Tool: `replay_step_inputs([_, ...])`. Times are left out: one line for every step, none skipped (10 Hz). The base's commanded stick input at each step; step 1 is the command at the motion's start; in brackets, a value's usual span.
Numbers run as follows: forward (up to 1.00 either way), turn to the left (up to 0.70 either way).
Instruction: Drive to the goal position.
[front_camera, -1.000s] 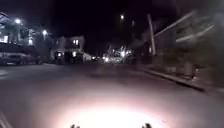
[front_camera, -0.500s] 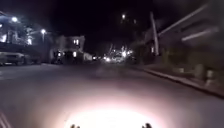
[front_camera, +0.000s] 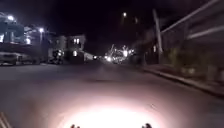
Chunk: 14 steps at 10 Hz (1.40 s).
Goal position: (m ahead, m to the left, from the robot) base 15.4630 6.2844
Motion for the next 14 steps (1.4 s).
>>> replay_step_inputs([0.85,0.0])
replay_step_inputs([0.85,0.0])
replay_step_inputs([0.85,0.0])
replay_step_inputs([0.85,0.0])
replay_step_inputs([0.85,0.0])
replay_step_inputs([0.85,0.0])
replay_step_inputs([0.85,0.0])
replay_step_inputs([0.85,0.0])
replay_step_inputs([0.85,0.0])
replay_step_inputs([0.85,0.0])
replay_step_inputs([0.85,0.0])
replay_step_inputs([0.85,0.0])
replay_step_inputs([0.85,0.0])
replay_step_inputs([0.85,0.0])
